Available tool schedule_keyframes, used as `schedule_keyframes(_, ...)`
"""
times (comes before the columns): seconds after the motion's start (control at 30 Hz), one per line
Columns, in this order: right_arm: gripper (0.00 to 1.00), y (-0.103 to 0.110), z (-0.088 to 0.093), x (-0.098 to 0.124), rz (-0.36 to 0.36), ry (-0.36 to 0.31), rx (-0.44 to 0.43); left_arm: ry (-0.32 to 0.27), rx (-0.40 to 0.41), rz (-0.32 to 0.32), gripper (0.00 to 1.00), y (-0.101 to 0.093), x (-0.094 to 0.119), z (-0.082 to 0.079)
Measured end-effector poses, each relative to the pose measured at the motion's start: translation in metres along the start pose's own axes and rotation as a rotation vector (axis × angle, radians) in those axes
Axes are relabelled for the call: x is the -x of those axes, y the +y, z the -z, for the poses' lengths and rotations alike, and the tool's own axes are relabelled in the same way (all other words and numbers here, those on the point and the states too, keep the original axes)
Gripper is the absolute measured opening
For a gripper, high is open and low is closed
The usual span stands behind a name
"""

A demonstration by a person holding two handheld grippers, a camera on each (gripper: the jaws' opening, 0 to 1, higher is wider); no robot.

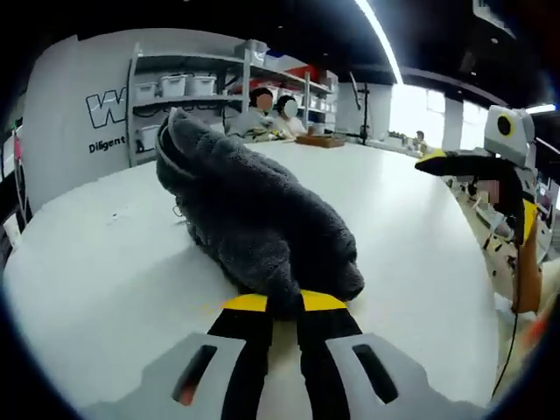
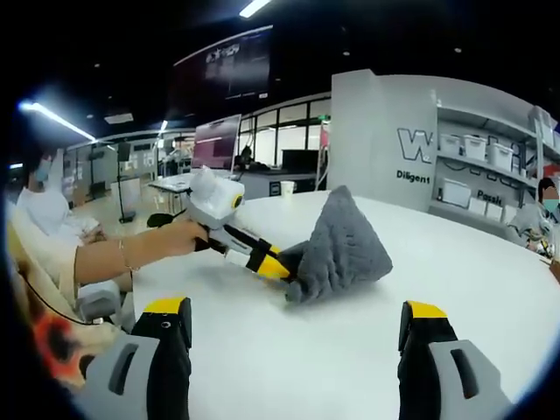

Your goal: Open the folded towel by lifting each exposed corner and separating the folded layers until the towel lies flat within the target outline without major curled edges

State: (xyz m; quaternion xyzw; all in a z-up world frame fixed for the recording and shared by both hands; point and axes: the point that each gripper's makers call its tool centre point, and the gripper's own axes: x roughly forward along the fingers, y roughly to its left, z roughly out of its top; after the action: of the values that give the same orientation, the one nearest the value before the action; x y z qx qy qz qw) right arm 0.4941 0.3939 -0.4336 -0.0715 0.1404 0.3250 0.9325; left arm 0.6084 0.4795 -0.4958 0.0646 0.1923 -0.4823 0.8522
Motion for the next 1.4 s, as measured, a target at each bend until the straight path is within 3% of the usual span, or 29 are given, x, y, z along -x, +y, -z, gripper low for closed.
schedule_keyframes(0.2, 0.99, -0.001, 0.001, 0.000, 0.003, 0.004, -0.001, 0.012, -0.050, 0.003, 0.07, -0.008, 0.001, -0.010)
schedule_keyframes(0.7, 0.99, -0.003, 0.000, 0.004, 0.009, -0.005, -0.010, -0.040, -0.118, 0.028, 0.07, -0.029, 0.003, -0.055)
schedule_keyframes(1.07, 0.99, -0.009, -0.002, 0.008, 0.018, -0.017, -0.020, -0.081, -0.135, -0.013, 0.05, -0.026, 0.008, -0.079)
schedule_keyframes(1.4, 0.99, -0.012, -0.003, 0.012, 0.026, -0.026, -0.025, -0.118, -0.151, -0.069, 0.05, -0.014, 0.018, -0.115)
